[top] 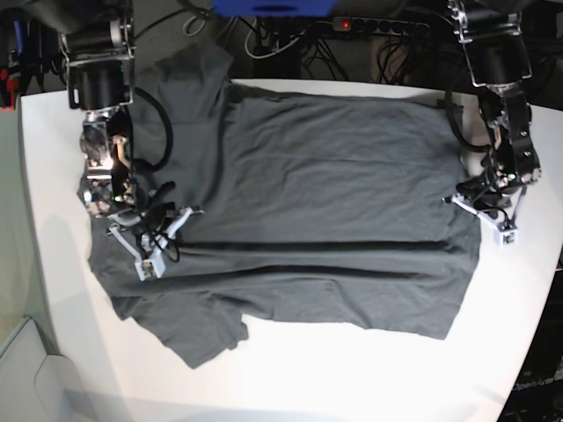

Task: Layout the t-shirt on the table in an organized manner, then fold the t-shirt properly
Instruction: 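Hold the t-shirt with both grippers and stretch it taut, then release and move both grippers to the t-shirt's collar edge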

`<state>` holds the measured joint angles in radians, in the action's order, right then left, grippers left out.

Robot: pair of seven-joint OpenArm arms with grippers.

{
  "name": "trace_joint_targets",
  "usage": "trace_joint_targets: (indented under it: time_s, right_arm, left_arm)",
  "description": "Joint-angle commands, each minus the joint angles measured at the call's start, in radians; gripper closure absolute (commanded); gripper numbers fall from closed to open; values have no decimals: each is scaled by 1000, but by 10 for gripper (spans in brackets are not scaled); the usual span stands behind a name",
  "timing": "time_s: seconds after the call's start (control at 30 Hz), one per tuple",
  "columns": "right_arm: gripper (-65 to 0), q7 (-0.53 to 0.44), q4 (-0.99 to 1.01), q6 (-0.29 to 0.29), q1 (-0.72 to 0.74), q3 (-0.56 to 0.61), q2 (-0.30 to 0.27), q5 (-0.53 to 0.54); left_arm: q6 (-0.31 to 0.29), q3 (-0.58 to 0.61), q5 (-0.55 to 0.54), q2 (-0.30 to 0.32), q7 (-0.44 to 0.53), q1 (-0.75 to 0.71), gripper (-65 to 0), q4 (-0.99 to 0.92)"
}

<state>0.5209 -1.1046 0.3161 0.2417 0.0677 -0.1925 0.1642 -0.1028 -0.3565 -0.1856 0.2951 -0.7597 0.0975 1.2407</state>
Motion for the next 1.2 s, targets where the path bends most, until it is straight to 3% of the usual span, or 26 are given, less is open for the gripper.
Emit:
trace_joint_targets:
  time_s: [0.0, 0.2, 0.33, 0.47, 0.57, 0.67, 0.8, 0.93, 1.07, 1.17]
  right_arm:
    - [0, 49, 34, -22, 18, -3, -14, -39]
    - [0, -15, 87, -22, 49, -6, -38, -148]
    - [0, -12, -45, -22, 8, -10, -35, -167]
    - [0, -15, -283, -21, -98, -12, -19, -167]
    - [0, 25, -460, -21, -169, -10, 28, -170]
    - [0, 158, -615, -19, -250, -6, 67, -170]
    - [0, 264, -704, -18, -328, 4, 143, -168]
    - [0, 284, -714, -18, -405, 4, 204, -168]
    - [0, 281, -685, -18, -431, 4, 202, -168]
    - [0, 279, -632, -18, -420, 1, 156, -170]
  left_arm:
    - [-1, -2, -2, 33, 13, 17, 0, 14]
    - [-1, -2, -12, 86, 15, 28, 0, 24]
    - [-1, -9, -15, 108, 6, 49, 0, 49]
    - [-2, -11, -22, 95, -93, 41, 0, 147]
    - [-2, -11, -81, 48, -163, 34, 0, 221]
    - [-2, -11, -99, 14, -214, 6, 0, 276]
    - [-2, -11, -90, -29, -214, -22, 0, 287]
    - [-2, -11, -90, -32, -214, -37, 0, 285]
    - [-2, -13, -90, -24, -214, -48, 0, 285]
    - [-2, -13, -90, -17, -212, -52, 0, 285]
